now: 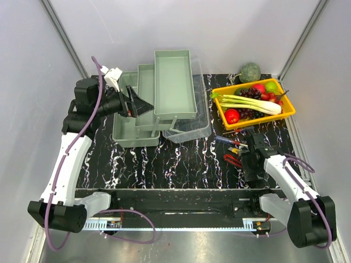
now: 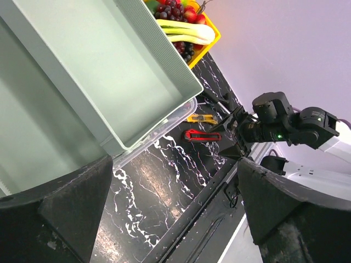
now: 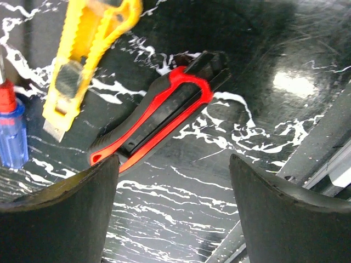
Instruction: Pack the tool kit
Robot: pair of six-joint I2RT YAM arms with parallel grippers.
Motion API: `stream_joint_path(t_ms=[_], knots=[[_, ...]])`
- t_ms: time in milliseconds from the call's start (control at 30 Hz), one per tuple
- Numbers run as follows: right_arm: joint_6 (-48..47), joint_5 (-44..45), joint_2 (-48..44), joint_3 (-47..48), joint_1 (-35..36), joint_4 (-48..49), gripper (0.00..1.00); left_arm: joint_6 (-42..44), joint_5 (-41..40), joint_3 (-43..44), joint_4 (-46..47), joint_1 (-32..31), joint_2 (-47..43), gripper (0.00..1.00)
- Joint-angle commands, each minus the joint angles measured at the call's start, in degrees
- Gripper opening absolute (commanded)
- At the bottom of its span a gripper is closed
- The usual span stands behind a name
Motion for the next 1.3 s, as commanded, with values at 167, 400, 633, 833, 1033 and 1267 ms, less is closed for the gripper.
stream_joint_path(t_ms=[167, 400, 633, 833, 1033, 1267], knots=[[6.2, 5.7, 2.3, 0.2, -3.8, -0.3, 0.85, 0.1, -2.0, 2.2, 0.9, -0.3, -1.6, 0.99], [6.4, 4.5, 6.1, 0.8, -6.4, 0.5, 0.83, -0.6, -3.4, 2.1, 1.1, -0.4, -1.2, 0.99], [6.6, 1.6, 13.7, 2.1, -7.5, -0.7, 0.78, -1.3, -4.8, 4.3, 1.2, -0.3, -1.0, 0.99], [4.4, 2.0, 18.9, 5.3, -8.1, -0.7, 0.42, -1.9, -4.7, 6.2, 1.4, -0.4, -0.6, 0.99], [-0.3, 3.9, 19.8, 7.9, -8.0, -0.4, 0.14, -2.5, -3.1, 6.8, 1.9, -0.3, -0.3, 0.99], [-9.6, 7.1, 13.2, 11.6, -8.0, -1.7, 0.00, -0.6, -1.3, 6.6, 3.0, -6.3, -0.7, 0.99]])
